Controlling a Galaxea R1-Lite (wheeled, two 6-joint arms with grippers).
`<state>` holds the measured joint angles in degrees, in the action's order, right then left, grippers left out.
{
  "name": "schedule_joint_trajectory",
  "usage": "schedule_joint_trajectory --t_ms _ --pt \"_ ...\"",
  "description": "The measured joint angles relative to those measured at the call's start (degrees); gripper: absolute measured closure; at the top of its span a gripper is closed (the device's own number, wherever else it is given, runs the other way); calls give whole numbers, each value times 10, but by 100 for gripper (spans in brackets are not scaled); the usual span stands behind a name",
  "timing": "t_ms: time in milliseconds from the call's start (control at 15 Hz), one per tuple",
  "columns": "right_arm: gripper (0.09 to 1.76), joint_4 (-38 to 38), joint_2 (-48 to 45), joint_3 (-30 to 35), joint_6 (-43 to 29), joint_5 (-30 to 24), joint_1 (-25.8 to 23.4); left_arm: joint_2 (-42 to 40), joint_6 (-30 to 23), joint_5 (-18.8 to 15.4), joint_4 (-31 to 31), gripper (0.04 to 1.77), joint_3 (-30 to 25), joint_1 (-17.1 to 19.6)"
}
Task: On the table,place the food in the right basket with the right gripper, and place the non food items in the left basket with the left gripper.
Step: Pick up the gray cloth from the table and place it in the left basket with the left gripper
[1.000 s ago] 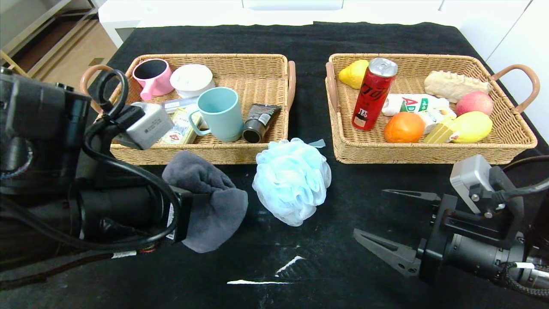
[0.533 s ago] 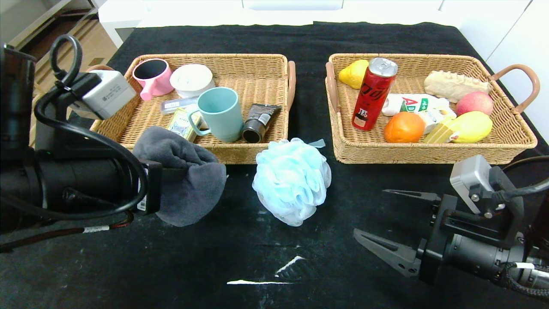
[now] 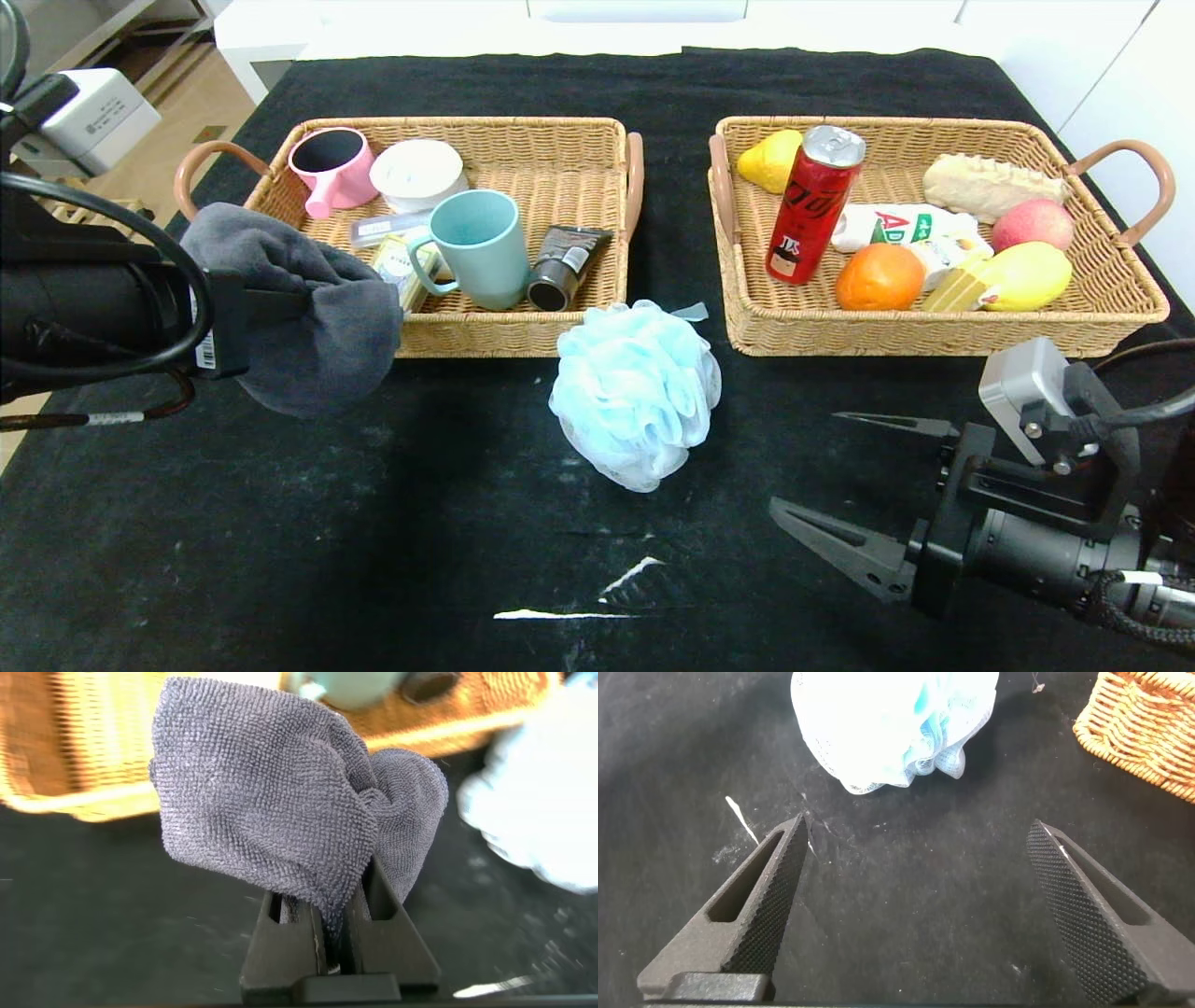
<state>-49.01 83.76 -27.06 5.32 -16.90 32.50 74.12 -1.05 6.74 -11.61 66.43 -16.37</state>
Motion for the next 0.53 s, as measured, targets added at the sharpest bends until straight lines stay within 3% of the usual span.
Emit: schedule_joint_trajectory --t_ms 267,533 --pt "14 0 1 -1 0 0 -1 27 7 -25 3 161 41 68" --pt "14 0 3 -1 0 1 -1 68 6 -29 5 161 107 89"
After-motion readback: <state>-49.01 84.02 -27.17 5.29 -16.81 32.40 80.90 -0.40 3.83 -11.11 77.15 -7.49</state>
